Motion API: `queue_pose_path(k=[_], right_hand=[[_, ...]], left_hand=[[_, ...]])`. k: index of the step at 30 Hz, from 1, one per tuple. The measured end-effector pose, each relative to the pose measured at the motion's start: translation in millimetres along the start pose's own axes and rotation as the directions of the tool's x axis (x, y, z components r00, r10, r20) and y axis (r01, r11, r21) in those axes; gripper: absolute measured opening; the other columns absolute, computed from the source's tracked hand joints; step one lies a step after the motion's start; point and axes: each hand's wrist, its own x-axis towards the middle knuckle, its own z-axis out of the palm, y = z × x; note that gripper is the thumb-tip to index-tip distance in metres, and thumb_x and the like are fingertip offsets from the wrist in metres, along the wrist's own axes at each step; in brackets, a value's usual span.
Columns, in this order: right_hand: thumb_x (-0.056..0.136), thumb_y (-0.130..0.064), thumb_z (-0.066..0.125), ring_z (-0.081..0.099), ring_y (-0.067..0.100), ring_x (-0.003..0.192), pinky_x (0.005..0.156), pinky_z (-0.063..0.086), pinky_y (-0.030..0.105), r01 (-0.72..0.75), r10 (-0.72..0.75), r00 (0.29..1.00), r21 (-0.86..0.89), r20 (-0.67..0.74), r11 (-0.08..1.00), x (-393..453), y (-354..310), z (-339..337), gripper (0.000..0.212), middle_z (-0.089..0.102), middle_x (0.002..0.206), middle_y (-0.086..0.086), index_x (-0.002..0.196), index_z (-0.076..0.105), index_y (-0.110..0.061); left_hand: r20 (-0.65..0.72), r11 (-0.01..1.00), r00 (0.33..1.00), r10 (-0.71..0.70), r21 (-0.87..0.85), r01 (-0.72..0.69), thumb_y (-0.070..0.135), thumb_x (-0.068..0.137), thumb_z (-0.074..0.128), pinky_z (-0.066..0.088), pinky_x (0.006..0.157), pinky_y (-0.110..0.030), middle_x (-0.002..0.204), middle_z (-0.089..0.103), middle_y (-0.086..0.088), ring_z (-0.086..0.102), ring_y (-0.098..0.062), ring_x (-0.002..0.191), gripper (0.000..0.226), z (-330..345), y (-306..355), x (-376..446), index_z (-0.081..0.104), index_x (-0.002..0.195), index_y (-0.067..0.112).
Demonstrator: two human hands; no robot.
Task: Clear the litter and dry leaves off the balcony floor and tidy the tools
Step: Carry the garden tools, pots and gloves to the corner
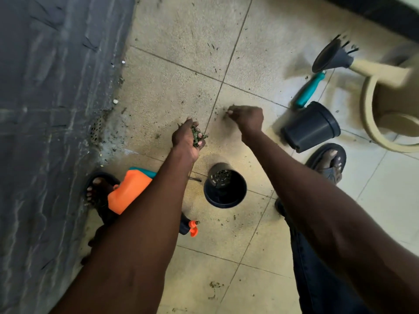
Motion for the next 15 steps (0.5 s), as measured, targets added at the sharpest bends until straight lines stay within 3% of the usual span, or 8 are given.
queue_pose_path(k=[1,3,5,10,15], right_hand=[[0.082,0.012,0.063,0.071,0.016,0.091,0.082,0.059,0.028,-0.194,0.199,0.980,0.269,0.009,0.944,-7.1,-8.4,-8.0,0.018,0.070,0.104,0.022,0.099,0.068,0.012],[0.088,0.015,0.055,0.067,0.029,0.096,0.081,0.058,0.031,-0.421,0.424,0.892,0.627,0.155,0.656,-29.5,-22.4,-23.7,0.015,0.067,0.102,0.022,0.099,0.063,0.010],[0.092,0.015,0.048,0.065,0.031,0.093,0.078,0.058,0.029,-0.487,0.467,0.850,0.697,0.241,0.526,-56.0,-39.1,-37.3,0.014,0.064,0.099,0.022,0.096,0.060,0.008],[0.093,0.014,0.047,0.071,0.026,0.074,0.068,0.060,0.026,-0.494,0.468,0.835,0.768,0.289,0.408,-129.1,-100.2,-77.4,0.015,0.064,0.091,0.019,0.093,0.059,0.007],[0.092,0.017,0.048,0.058,0.038,0.105,0.079,0.056,0.032,-0.460,0.479,0.837,0.814,0.264,0.354,-199.1,-184.1,-137.9,0.013,0.062,0.091,0.020,0.090,0.058,0.009]], left_hand=[[0.003,1.000,1.000,-0.006,0.001,0.006,0.026,0.099,0.055,0.025,0.037,-0.018,0.067,0.046,0.000,0.038,-0.009,0.047,0.024,4.1,2.0,-11.5,0.058,0.082,0.010],[0.004,1.000,1.000,-0.011,0.012,0.011,0.025,0.100,0.055,0.025,0.037,-0.017,0.066,0.045,0.000,0.037,-0.010,0.047,0.025,12.0,4.2,-34.7,0.058,0.081,0.010],[0.011,0.999,1.000,-0.007,0.035,0.007,0.025,0.100,0.054,0.025,0.038,-0.015,0.066,0.044,-0.001,0.037,-0.011,0.049,0.025,21.7,8.6,-62.7,0.057,0.080,0.010],[-0.017,0.988,1.000,0.009,0.157,-0.006,0.023,0.098,0.057,0.030,0.036,-0.013,0.066,0.046,-0.004,0.039,-0.015,0.051,0.022,46.7,13.9,-153.2,0.058,0.079,0.010],[0.035,0.964,0.999,0.035,0.263,-0.043,0.024,0.099,0.055,0.025,0.038,-0.017,0.065,0.046,-0.006,0.039,-0.015,0.048,0.026,70.5,12.0,-272.4,0.058,0.078,0.008]])
